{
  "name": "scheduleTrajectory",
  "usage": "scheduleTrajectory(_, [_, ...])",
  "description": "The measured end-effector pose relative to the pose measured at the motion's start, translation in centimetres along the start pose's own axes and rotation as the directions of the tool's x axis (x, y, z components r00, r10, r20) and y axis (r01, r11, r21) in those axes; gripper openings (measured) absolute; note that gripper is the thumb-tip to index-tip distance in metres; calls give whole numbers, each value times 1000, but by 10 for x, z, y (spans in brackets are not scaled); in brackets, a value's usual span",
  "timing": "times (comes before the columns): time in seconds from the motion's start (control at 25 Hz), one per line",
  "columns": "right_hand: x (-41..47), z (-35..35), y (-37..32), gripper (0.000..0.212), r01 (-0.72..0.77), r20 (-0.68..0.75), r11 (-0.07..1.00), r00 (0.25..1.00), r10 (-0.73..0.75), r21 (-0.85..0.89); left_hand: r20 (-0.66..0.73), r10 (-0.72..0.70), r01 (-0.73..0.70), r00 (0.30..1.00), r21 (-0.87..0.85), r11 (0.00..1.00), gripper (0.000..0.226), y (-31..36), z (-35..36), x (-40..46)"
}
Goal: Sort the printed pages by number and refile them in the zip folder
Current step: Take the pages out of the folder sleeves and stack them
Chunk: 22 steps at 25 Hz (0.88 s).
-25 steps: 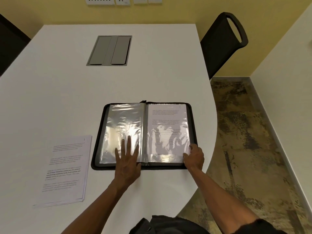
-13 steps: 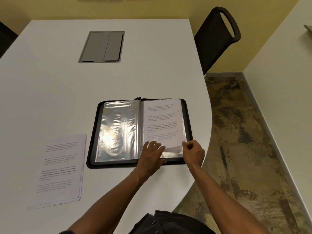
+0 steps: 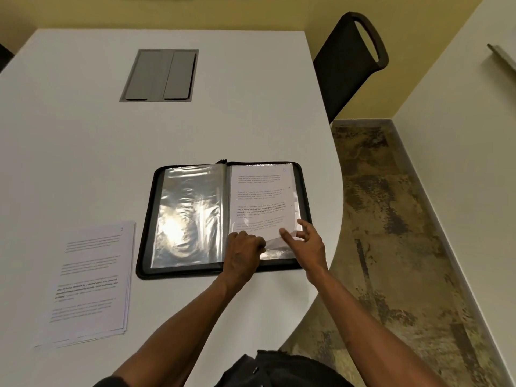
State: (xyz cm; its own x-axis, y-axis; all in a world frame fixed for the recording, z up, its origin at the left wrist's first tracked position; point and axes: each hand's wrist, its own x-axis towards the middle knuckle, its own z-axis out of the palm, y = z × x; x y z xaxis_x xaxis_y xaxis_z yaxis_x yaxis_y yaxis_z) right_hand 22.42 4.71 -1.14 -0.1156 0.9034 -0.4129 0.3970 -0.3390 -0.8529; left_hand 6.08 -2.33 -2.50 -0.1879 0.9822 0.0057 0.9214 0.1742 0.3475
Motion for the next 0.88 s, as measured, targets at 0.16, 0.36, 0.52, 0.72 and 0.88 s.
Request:
scheduleTrajectory(0.16, [-10, 10, 10, 102, 48, 88, 992, 995, -37, -119, 64, -175, 186, 982, -309, 933, 12, -6, -3, 8])
scheduleTrajectory(0.36, [-10, 37, -1, 69, -118, -91, 991, 988, 124, 66, 83, -227, 241, 970, -413, 878, 10, -1, -6, 7])
scheduleTrajectory(0.52, [-9, 55, -9, 58, -151, -224, 987, 962, 159, 49, 1, -299, 268, 954, -451, 852, 8, 2, -8, 3])
scheduleTrajectory(0.72, [6, 54, -8, 21, -204, -332, 979, 923, 195, 8, -45, -312, 248, 949, -503, 828, 17, 1, -1, -7])
scheduleTrajectory(0.88, [3, 42, 5, 5, -225, -293, 974, 932, 215, -3, -120, -238, 173, 964, -398, 901, 42, -2, 17, -34])
